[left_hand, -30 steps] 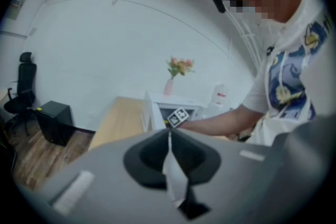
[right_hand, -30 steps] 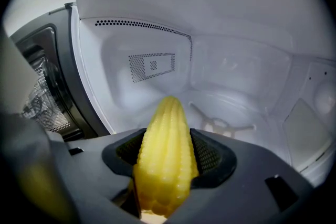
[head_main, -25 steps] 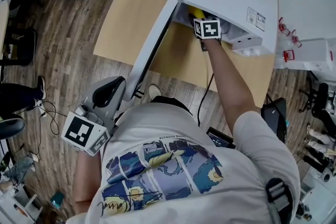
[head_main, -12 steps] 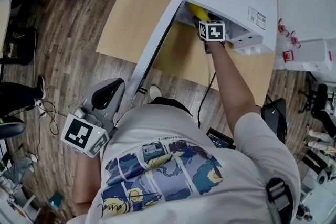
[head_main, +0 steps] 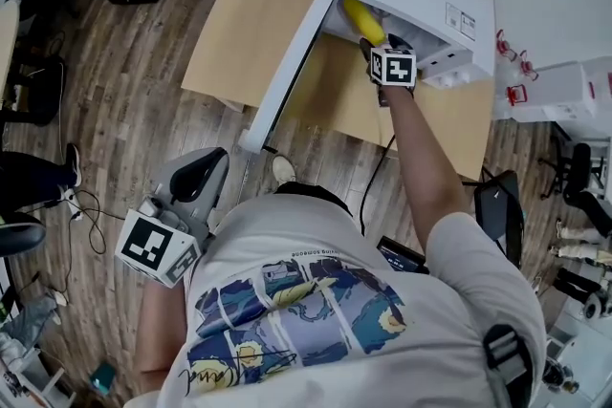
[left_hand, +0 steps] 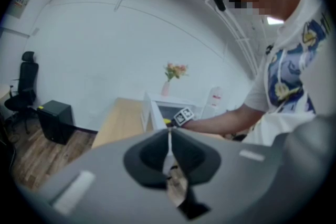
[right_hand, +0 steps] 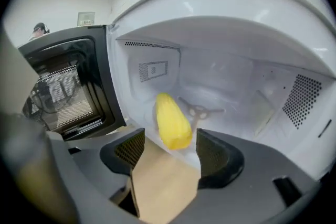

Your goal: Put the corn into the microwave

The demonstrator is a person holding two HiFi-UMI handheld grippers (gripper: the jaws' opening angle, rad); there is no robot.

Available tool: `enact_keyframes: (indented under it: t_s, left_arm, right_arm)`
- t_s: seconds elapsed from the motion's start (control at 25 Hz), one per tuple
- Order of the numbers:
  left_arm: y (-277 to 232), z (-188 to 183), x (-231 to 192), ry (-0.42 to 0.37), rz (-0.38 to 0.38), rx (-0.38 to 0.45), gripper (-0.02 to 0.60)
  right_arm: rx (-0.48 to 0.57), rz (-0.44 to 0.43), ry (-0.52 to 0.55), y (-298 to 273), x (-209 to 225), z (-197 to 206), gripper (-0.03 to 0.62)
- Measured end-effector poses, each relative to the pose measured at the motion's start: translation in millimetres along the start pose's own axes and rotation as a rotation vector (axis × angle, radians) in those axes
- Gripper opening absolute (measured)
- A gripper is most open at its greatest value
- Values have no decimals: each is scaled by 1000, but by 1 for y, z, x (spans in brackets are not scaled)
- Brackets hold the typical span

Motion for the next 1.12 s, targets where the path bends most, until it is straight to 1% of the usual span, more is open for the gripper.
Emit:
enact_keyframes:
  t_s: [0.16,0.36,0.76,0.8,0.88,0.92,1.0,1.12]
  left_arm:
    - [20,13,1,4,20,-9,20]
    - [46,28,7,-8,50,-11,20]
    - [105,59,16,-14,102,-9,20]
    - [110,63,17,-14,107,-9,20]
    - [120,71,20,-13,121,-7,20]
    - [125,75,22,-14,127,-8,20]
    - [133,83,26,-19,141,-10,20]
    - [142,94,33,-24,163,-13,20]
  right_arm:
    - [1,12,-33,24,-12,14,268]
    - [2,22,-59,56,-35,36,268]
    - [7,-17,-58,138,-111,84,267]
    - [13,-23,-60,147,-120,88,259]
    - [29,-32,-60,167,-136,95,196]
    - [36,-37,-60,178,-145,99,184]
    - [50,-55,-64,198,-163,106,132]
    - [69,-86,-75,228,-191,116,94]
Point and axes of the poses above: the fingertips, and each gripper's own axes: y backward along the fingers, x to its right, z out of its underside, the point moved 4 cm from there along y, backward along the fingers, and after that the axes turned 2 degrees about -z, right-handed, at the moved point
